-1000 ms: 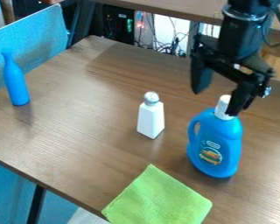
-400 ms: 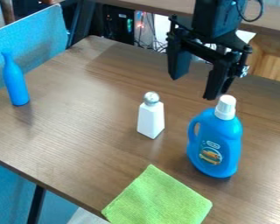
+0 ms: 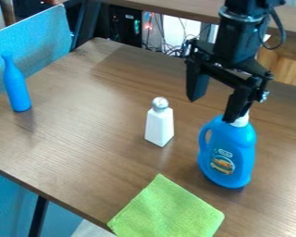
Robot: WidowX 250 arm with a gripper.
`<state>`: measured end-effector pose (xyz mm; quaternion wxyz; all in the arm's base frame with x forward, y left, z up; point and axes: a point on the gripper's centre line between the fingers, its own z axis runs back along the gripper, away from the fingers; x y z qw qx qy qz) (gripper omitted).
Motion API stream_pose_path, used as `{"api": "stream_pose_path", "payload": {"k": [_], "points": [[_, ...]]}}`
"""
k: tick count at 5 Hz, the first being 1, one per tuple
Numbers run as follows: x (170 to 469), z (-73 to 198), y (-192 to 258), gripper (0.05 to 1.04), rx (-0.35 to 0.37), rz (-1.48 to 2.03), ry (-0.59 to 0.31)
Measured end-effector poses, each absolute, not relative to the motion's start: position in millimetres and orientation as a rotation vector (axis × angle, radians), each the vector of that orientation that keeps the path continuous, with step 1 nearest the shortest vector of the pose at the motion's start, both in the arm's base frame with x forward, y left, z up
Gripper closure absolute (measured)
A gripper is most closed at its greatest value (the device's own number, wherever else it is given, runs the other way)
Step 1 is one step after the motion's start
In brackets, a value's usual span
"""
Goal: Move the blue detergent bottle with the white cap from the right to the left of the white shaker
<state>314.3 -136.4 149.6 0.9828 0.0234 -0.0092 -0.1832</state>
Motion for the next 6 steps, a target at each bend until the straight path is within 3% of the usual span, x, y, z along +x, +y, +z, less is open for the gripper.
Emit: {"api": "stream_pose_path", "payload": {"k": [2, 4, 5, 6], "points": [[314.6, 149.1, -141.4, 0.083, 0.037, -0.380, -0.029], [327.5, 132.3, -149.0, 0.083, 0.036, -0.378, 0.018], [332.4, 130.3, -151.6, 0.140, 0.038, -0.375, 0.020], [332.5, 130.3, -151.4, 0.418, 0.040, -0.374, 0.020]]}}
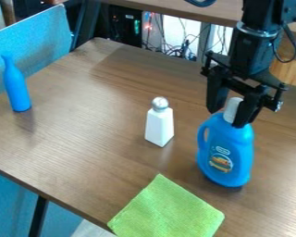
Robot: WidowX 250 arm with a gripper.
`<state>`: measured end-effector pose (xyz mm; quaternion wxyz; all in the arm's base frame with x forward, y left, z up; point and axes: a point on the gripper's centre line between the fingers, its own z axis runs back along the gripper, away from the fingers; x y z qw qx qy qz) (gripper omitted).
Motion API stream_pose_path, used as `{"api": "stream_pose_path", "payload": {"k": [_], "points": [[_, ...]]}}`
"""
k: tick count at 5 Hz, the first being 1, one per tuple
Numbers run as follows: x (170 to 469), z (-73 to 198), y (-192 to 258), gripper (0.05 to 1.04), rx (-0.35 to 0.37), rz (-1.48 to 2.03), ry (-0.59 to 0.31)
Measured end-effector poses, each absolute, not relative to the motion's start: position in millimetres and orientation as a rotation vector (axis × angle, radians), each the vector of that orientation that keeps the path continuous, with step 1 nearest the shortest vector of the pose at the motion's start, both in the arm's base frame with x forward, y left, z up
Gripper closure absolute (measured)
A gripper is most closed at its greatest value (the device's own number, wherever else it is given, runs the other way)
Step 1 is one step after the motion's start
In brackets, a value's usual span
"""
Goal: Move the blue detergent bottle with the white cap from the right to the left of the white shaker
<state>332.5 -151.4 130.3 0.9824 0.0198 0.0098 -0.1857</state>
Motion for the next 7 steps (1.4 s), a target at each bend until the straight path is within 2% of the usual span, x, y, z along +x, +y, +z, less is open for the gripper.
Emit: {"api": "stream_pose_path", "payload": {"k": [1, 2, 4, 5, 6, 7], "points": [[332.6, 130.3, -151.7, 0.610, 0.038, -0.369, 0.019], [327.7, 130.2, -150.4, 0.615, 0.029, -0.371, 0.020], [313.2, 165.9, -132.3, 0.615, -0.034, -0.350, -0.068], [297.6, 178.1, -109.8, 0.615, -0.025, -0.320, -0.103], [281.1, 172.4, -76.2, 0.615, 0.072, -0.299, -0.076], [250.1, 173.1, -44.8, 0.615, 0.153, -0.295, -0.054]]}}
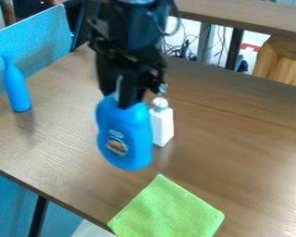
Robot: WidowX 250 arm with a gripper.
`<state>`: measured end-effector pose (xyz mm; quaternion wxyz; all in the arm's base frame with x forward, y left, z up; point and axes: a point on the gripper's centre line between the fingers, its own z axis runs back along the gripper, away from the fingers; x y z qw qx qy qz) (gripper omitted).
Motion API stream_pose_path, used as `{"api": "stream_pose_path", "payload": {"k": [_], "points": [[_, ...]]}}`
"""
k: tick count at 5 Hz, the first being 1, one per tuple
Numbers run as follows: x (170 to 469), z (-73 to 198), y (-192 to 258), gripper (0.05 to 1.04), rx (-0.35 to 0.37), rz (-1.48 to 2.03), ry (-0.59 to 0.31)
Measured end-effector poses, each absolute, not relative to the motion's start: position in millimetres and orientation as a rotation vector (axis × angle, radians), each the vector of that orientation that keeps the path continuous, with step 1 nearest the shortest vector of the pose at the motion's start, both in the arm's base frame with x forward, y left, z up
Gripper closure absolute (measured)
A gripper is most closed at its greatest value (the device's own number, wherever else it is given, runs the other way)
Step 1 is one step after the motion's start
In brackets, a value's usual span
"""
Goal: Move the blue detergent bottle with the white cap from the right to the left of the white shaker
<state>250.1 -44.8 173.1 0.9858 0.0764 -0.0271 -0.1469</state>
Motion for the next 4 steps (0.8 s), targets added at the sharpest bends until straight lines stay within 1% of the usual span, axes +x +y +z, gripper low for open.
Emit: {"api": "stream_pose_path", "payload": {"k": [1, 2, 3, 4], "points": [[235.4, 160.9, -28.2, 0.615, 0.203, -0.279, -0.023], [245.5, 136.9, -8.8, 0.615, 0.209, -0.192, 0.049], [257.1, 124.9, 16.1, 0.615, 0.200, -0.126, 0.094], [268.1, 123.1, 28.5, 0.615, 0.195, -0.116, 0.097]]}}
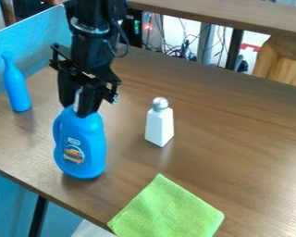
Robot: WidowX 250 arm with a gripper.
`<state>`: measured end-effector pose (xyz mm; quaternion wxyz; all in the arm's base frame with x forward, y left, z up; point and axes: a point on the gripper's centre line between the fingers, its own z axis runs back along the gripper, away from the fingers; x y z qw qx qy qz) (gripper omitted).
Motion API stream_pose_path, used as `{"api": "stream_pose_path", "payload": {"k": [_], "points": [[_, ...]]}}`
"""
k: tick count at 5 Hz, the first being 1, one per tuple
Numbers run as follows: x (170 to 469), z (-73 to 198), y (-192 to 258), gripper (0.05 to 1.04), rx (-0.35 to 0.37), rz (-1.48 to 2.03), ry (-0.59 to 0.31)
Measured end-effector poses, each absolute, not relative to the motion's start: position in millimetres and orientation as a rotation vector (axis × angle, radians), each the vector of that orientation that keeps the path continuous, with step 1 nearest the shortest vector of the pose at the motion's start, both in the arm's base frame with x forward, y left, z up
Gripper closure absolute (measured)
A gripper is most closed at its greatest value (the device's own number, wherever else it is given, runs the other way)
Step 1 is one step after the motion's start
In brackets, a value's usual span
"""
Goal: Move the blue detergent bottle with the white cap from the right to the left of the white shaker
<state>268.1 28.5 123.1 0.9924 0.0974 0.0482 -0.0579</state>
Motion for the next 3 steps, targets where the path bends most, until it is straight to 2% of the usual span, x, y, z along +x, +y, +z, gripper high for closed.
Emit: {"api": "stream_pose_path", "payload": {"k": [1, 2, 3], "points": [[268.9, 123.2, 35.1, 0.615, 0.193, -0.117, 0.100], [261.9, 123.7, 37.1, 0.563, 0.180, -0.118, 0.094], [251.8, 122.9, 41.5, 0.456, 0.144, -0.088, 0.080]]}}
